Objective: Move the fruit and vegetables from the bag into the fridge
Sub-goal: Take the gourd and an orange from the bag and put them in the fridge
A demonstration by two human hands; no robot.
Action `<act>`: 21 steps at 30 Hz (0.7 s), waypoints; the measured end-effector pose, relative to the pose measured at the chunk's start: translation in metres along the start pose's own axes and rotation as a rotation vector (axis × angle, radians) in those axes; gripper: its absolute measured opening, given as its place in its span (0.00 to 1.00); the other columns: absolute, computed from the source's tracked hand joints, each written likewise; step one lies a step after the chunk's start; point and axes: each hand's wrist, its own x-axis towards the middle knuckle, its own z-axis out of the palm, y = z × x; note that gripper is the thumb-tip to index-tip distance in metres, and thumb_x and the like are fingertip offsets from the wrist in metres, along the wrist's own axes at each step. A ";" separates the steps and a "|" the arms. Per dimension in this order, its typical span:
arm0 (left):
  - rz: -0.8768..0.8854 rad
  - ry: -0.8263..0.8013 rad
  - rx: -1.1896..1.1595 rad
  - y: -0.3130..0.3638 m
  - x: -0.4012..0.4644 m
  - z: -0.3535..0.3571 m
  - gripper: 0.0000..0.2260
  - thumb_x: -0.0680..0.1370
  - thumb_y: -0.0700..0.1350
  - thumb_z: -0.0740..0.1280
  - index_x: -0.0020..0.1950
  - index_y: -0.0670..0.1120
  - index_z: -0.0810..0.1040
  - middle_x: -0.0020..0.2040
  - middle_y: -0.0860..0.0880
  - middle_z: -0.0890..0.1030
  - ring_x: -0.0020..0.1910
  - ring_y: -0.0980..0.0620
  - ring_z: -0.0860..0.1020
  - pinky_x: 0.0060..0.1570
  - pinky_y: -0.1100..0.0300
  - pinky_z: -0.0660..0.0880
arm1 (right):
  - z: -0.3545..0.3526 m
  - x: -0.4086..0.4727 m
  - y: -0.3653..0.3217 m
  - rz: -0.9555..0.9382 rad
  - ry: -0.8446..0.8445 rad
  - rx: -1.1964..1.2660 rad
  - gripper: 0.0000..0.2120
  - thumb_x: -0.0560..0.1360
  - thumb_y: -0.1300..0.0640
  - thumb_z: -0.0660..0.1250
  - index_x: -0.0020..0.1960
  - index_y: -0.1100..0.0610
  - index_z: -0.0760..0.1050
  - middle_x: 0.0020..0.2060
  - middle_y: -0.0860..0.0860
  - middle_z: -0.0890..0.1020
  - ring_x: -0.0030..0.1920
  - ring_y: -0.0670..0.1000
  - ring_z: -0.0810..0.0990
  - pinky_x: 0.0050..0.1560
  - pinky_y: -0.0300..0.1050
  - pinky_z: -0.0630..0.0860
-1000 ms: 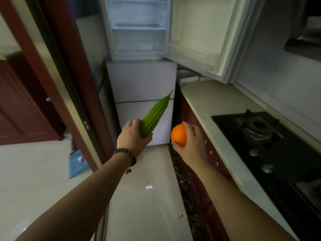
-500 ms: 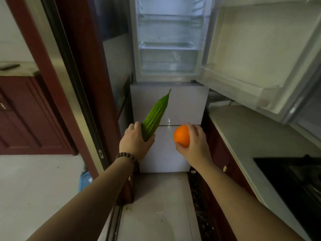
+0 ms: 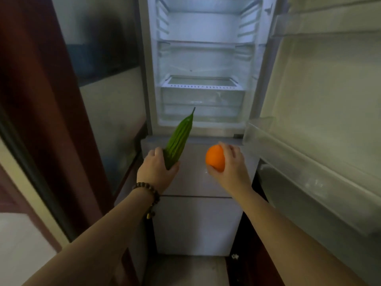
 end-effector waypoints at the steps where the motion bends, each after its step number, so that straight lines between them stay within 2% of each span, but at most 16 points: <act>1: 0.000 -0.005 0.001 0.001 0.014 0.005 0.20 0.74 0.58 0.66 0.56 0.45 0.68 0.52 0.47 0.72 0.48 0.47 0.75 0.43 0.52 0.75 | 0.002 0.015 0.003 -0.006 0.002 0.003 0.37 0.69 0.49 0.73 0.72 0.53 0.60 0.68 0.56 0.64 0.65 0.59 0.67 0.57 0.53 0.72; 5: 0.000 -0.012 -0.003 0.005 0.069 0.021 0.19 0.74 0.59 0.64 0.54 0.46 0.68 0.48 0.50 0.70 0.46 0.49 0.74 0.41 0.54 0.73 | 0.011 0.073 0.015 -0.030 0.019 -0.006 0.36 0.69 0.50 0.74 0.72 0.53 0.61 0.69 0.57 0.64 0.65 0.60 0.67 0.58 0.53 0.72; 9: 0.010 0.020 -0.007 0.010 0.128 0.032 0.18 0.76 0.58 0.63 0.55 0.45 0.68 0.47 0.50 0.67 0.42 0.52 0.69 0.39 0.57 0.67 | 0.023 0.132 0.025 -0.057 0.041 -0.023 0.36 0.70 0.48 0.73 0.72 0.52 0.60 0.68 0.56 0.64 0.64 0.59 0.68 0.58 0.51 0.71; 14: 0.050 0.081 -0.063 0.006 0.208 0.048 0.19 0.76 0.58 0.64 0.55 0.44 0.69 0.47 0.49 0.70 0.42 0.51 0.71 0.39 0.58 0.67 | 0.041 0.208 0.031 -0.068 0.086 0.000 0.37 0.69 0.47 0.73 0.72 0.51 0.59 0.68 0.54 0.63 0.64 0.56 0.66 0.58 0.48 0.68; 17: 0.086 0.121 -0.099 0.005 0.263 0.055 0.18 0.75 0.58 0.64 0.52 0.44 0.70 0.46 0.47 0.73 0.41 0.51 0.73 0.37 0.59 0.67 | 0.053 0.257 0.032 -0.073 0.122 -0.022 0.36 0.69 0.48 0.73 0.72 0.52 0.60 0.67 0.55 0.64 0.64 0.56 0.67 0.58 0.49 0.69; 21: 0.077 0.108 -0.089 0.013 0.337 0.055 0.20 0.76 0.59 0.61 0.52 0.42 0.71 0.47 0.45 0.73 0.41 0.49 0.74 0.40 0.55 0.74 | 0.063 0.321 0.032 -0.085 0.166 -0.028 0.36 0.69 0.49 0.73 0.72 0.52 0.60 0.67 0.55 0.64 0.64 0.57 0.67 0.59 0.52 0.71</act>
